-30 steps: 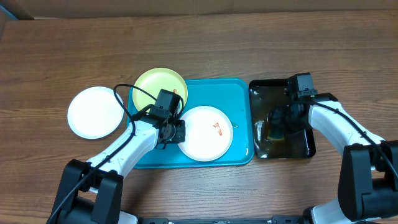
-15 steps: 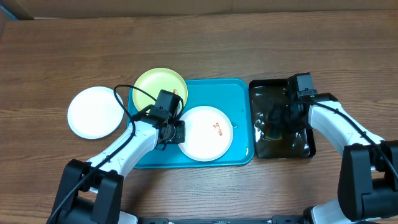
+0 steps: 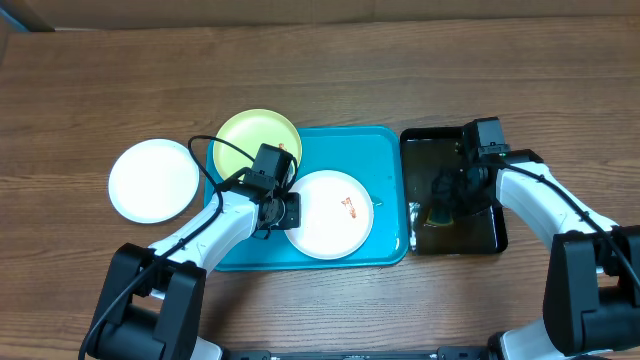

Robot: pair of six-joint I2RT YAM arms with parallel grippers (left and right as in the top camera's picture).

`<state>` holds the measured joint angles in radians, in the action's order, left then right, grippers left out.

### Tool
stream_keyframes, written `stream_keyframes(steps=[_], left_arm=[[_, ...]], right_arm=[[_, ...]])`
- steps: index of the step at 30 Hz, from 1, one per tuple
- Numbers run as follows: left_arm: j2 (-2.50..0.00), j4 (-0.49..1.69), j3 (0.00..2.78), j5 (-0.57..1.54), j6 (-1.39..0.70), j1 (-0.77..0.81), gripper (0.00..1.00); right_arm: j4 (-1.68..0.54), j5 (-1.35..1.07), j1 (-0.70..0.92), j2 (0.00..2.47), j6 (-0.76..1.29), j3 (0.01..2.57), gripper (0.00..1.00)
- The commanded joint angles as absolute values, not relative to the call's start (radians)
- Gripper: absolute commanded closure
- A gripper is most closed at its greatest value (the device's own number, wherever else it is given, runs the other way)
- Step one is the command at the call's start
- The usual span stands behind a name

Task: Clean dirty plates on tray and stack at the side
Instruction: 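Lower the right gripper into the black tray and grasp the sponge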

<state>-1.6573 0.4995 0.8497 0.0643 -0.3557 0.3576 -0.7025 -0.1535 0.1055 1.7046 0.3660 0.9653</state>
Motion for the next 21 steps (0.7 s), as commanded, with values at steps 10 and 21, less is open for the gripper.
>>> stream_keyframes(steps=[10, 21], left_arm=[[-1.684, 0.492, 0.839, 0.071, -0.344, 0.353, 0.96], [-1.684, 0.492, 0.841, 0.071, -0.344, 0.353, 0.95]], right_arm=[[-0.839, -0.015, 0.111, 1.632, 0.311, 1.045, 0.96], [-0.830, -0.019, 0.120, 1.556, 0.201, 1.056, 0.96]])
